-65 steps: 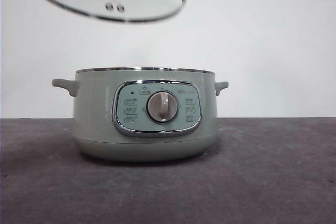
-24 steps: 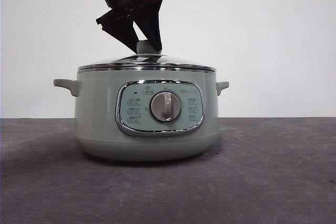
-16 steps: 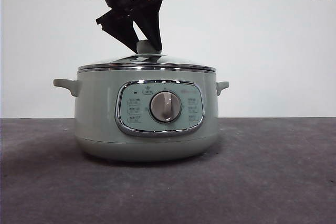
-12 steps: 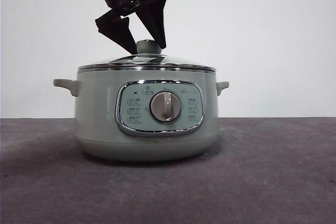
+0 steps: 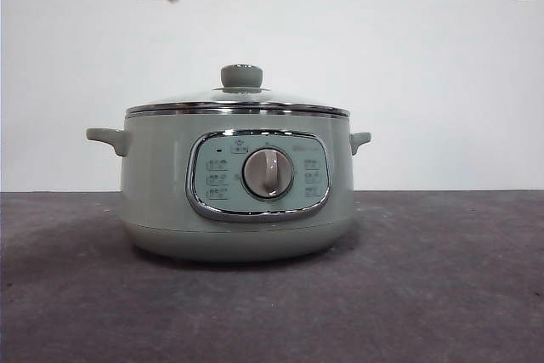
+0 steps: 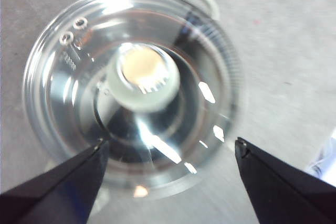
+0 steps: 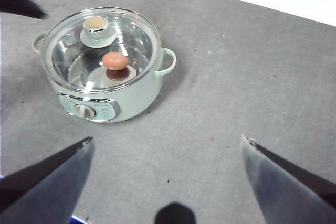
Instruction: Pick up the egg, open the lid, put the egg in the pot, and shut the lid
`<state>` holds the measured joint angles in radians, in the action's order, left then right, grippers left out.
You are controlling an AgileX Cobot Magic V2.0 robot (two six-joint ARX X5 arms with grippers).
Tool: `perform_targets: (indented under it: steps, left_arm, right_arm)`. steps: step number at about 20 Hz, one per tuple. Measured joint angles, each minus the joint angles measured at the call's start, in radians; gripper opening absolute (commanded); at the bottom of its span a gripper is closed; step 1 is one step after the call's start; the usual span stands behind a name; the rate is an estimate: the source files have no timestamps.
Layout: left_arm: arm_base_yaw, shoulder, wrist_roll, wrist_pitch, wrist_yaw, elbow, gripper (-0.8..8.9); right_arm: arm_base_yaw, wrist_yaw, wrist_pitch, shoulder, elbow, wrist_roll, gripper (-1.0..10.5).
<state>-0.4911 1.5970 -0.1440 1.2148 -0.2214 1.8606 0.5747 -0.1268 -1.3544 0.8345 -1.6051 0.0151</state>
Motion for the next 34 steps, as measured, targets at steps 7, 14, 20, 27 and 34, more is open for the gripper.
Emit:
perform_targets:
  steps: [7, 14, 20, 27, 34]
  left_arm:
    - [0.0, -0.259, 0.05, 0.104, -0.149, 0.003, 4.04]
    - [0.0, -0.354, 0.077, 0.104, -0.149, 0.004, -0.08]
    - [0.0, -0.353, 0.076, 0.104, -0.149, 0.004, -0.08]
    - [0.0, -0.353, 0.077, 0.104, -0.149, 0.004, -0.04]
    - [0.0, -0.353, 0.077, 0.104, -0.149, 0.004, -0.04]
  right_arm:
    - [0.0, 0.173, 0.0, 0.047, 0.0, -0.001, 4.7]
    - [0.0, 0.26, 0.0, 0.128, 0.001, -0.031, -0.3]
    - [0.0, 0.265, 0.0, 0.132, 0.002, -0.064, -0.1]
    - [0.0, 0.246, 0.0, 0.142, 0.002, -0.06, 0.0]
    - [0.0, 0.179, 0.0, 0.173, 0.002, -0.059, 0.0]
